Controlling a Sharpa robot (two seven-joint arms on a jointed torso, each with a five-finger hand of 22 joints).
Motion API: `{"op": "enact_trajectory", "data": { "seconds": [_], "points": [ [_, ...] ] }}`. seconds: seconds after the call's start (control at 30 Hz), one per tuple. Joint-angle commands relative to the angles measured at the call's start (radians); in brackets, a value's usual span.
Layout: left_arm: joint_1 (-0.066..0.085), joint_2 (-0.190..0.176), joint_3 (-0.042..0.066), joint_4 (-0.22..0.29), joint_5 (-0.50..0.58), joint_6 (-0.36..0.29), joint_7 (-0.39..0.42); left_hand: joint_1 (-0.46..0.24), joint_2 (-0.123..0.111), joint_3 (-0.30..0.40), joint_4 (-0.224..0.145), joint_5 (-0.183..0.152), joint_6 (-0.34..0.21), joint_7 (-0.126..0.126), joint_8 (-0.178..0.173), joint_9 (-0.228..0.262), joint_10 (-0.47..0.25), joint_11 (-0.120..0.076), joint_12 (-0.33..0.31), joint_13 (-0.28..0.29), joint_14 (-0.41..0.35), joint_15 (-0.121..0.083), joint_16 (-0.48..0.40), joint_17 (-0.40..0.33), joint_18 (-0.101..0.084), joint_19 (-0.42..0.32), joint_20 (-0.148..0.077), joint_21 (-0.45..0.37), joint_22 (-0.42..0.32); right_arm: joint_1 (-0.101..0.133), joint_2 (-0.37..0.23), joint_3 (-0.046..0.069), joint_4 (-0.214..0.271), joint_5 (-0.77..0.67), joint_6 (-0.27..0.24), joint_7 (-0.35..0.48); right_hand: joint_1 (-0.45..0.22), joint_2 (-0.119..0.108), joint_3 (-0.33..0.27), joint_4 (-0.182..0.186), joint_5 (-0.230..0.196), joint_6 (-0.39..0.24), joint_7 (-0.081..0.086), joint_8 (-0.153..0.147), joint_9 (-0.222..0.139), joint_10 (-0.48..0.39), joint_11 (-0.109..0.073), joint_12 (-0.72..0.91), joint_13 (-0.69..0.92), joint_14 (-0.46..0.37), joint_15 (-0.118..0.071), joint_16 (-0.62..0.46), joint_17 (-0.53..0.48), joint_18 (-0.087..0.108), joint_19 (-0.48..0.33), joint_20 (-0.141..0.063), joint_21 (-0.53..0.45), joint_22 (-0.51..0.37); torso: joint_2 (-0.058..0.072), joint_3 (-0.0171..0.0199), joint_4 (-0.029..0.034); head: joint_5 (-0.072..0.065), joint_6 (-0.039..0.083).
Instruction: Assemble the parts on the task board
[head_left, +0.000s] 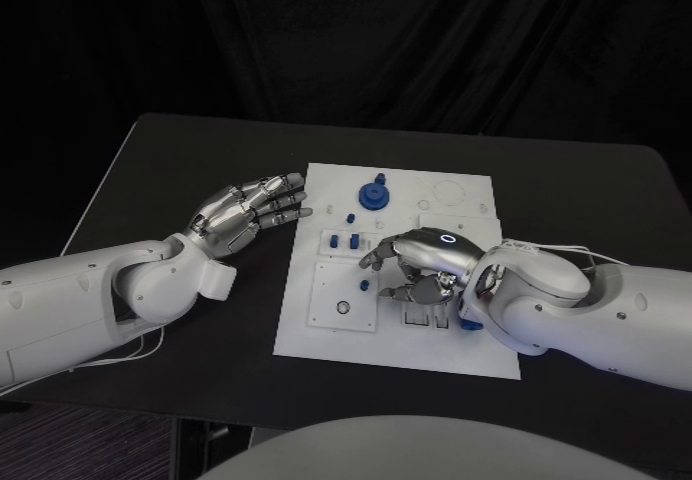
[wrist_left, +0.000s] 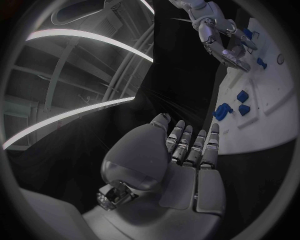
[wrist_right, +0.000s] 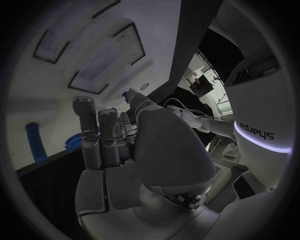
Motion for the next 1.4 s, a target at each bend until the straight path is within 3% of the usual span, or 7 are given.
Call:
{"op": "enact_trajectory", "data": {
  "seconds": [0.03,0.2,0.27,0.37,0.73,1.2,1.4],
  "points": [
    [-0.002,-0.002,0.001,0.006,0.004,0.003,0.017,-0.011,-0.002,0.004,0.003,0.002,0.002,0.012,0.006,0.002,0.007,0.0,0.007,0.002,-0.002,0.004,0.007,0.001,-0.016,0.001,0.0,-0.003,0.0,0.049,-0.043,0.003,0.029,0.006,-0.006,-0.021,0.003,0.006,0.004,-0.001,0.005,0.023,0.005,0.008,-0.001,0.005,-0.003,0.007,-0.004,-0.014,-0.005,-0.004,-0.015,0.007,-0.001,0.0,-0.007,0.068,0.0,0.0002,-0.0007,-0.006,0.0],
    [-0.002,-0.005,0.001,0.009,0.004,-0.003,0.02,-0.012,-0.006,0.006,0.003,0.005,0.009,0.012,0.008,0.003,0.011,0.001,0.011,0.002,0.0,0.004,0.01,0.002,-0.016,0.003,0.0,-0.002,0.001,0.123,-0.141,0.001,0.066,0.019,0.057,-0.081,0.003,0.01,0.012,-0.003,0.01,0.032,-0.004,0.004,-0.01,-0.031,-0.004,-0.02,-0.028,-0.018,-0.012,-0.012,-0.032,0.009,-0.002,-0.005,-0.013,0.065,-0.001,0.0,-0.0007,-0.024,0.0],
    [-0.002,-0.006,0.001,0.01,0.004,-0.006,0.021,-0.012,-0.006,0.006,0.003,0.006,0.009,0.012,0.009,0.003,0.012,0.001,0.011,0.003,0.001,0.004,0.011,0.002,-0.016,0.004,0.0,-0.002,0.001,0.14,-0.181,-0.001,0.07,0.012,0.083,-0.112,-0.002,0.008,0.01,-0.006,0.007,0.015,-0.033,-0.012,-0.022,-0.083,0.0,-0.061,-0.058,-0.033,-0.023,-0.035,-0.065,0.012,-0.013,-0.015,-0.04,0.058,-0.002,-0.0004,-0.001,-0.026,0.0],
    [-0.002,-0.007,0.001,0.011,0.004,-0.008,0.022,-0.013,-0.007,0.007,0.003,0.007,0.012,0.012,0.01,0.003,0.014,0.001,0.013,0.003,0.002,0.004,0.012,0.002,-0.016,0.005,0.0,-0.001,0.001,0.147,-0.209,-0.003,0.065,0.008,0.107,-0.137,-0.008,0.006,0.006,-0.006,0.001,0.021,-0.03,-0.014,-0.027,-0.106,0.001,-0.083,-0.08,-0.034,-0.028,-0.043,-0.075,0.013,-0.016,-0.019,-0.05,0.056,-0.001,-0.0006,-0.0013,-0.028,0.0],
    [-0.002,-0.008,0.001,0.01,0.004,-0.005,0.024,-0.013,-0.008,0.008,0.003,0.009,0.013,0.012,0.01,0.003,0.015,0.002,0.014,0.003,0.002,0.004,0.013,0.002,-0.016,0.006,0.0,-0.001,0.001,0.102,-0.234,-0.005,0.041,-0.006,0.079,-0.163,-0.033,-0.014,-0.022,0.042,-0.066,0.038,-0.027,-0.025,-0.048,-0.071,0.007,-0.104,-0.144,0.009,-0.008,-0.011,-0.04,0.002,0.021,-0.007,-0.011,0.068,-0.006,-0.0056,0.0021,-0.04,0.0],
    [-0.003,-0.001,0.001,0.004,0.004,0.004,0.022,-0.013,-0.007,0.01,0.003,0.009,0.011,0.013,0.01,0.003,0.014,0.003,0.013,0.003,0.001,0.004,0.013,0.002,-0.016,0.005,0.0,-0.001,0.0,0.079,-0.198,-0.005,0.004,-0.019,0.06,-0.144,-0.026,-0.003,-0.03,0.063,-0.091,0.094,-0.004,-0.011,-0.052,0.077,-0.006,-0.067,-0.164,0.05,-0.009,0.033,0.008,-0.007,0.063,-0.004,0.057,0.086,0.0,0.003,0.0,-0.044,0.0],
    [-0.003,0.0,0.001,0.002,0.004,0.006,0.02,-0.013,-0.007,0.011,0.004,0.009,0.011,0.013,0.01,0.003,0.014,0.004,0.014,0.003,0.001,0.004,0.013,0.002,-0.016,0.005,0.0,-0.001,0.0,0.072,-0.179,-0.005,-0.008,-0.019,0.05,-0.131,-0.016,0.006,-0.024,0.054,-0.067,0.121,0.01,-0.001,-0.046,0.133,-0.015,-0.07,-0.172,0.056,-0.017,0.037,0.012,-0.009,0.07,-0.01,0.067,0.089,0.0,0.0006,0.0022,-0.045,0.0]
  ]
}}
